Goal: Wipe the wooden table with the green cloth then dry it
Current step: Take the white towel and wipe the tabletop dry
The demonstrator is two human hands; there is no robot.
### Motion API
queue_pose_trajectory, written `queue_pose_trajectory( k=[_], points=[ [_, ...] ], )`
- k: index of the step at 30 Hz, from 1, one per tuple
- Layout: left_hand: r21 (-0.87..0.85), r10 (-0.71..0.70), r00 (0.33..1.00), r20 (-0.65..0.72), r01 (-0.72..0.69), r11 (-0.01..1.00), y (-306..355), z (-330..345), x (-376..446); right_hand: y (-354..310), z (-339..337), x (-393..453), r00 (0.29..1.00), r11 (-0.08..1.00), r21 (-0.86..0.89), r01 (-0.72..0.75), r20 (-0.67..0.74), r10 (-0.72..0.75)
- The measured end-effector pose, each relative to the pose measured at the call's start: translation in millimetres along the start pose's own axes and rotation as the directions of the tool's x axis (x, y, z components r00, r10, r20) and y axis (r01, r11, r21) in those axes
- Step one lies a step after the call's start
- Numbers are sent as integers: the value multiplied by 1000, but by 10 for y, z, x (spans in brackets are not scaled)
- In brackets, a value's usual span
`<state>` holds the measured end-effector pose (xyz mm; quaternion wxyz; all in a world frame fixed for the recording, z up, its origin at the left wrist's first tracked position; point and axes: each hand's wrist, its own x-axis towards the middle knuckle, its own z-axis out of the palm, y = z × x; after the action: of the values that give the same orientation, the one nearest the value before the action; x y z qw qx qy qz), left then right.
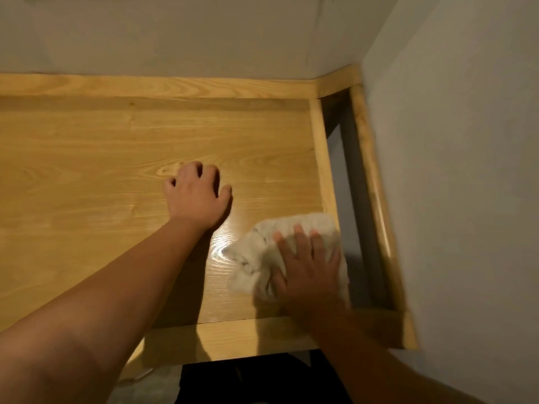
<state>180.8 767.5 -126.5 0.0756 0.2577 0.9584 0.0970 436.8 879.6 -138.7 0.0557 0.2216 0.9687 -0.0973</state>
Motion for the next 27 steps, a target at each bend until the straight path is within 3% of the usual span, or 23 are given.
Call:
queue_pose_trajectory(
  k=[3,6,10,17,20,27],
  points=[
    [34,56,991,126,-61,998,519,143,147,103,8,-287,999,999,-39,25,45,-23],
    [65,57,987,148,-67,996,616,314,192,170,-84,-24,998,1000,-29,10,68,-8],
    [77,59,988,144,-70,995,580,371,205,258,-222,702,997,998,13,-59,46,58],
    [48,38,991,127,-44,998,622,355,218,518,-418,2460,998,999,-25,-31,51,32],
    [49,41,993,114,-47,998,623,381,242,545,-503,3138,999,999,-37,-38,-35,37],
    [52,54,993,104,-60,997,572,419,254,564,-556,3768,998,995,-95,27,-51,-32]
  ],
)
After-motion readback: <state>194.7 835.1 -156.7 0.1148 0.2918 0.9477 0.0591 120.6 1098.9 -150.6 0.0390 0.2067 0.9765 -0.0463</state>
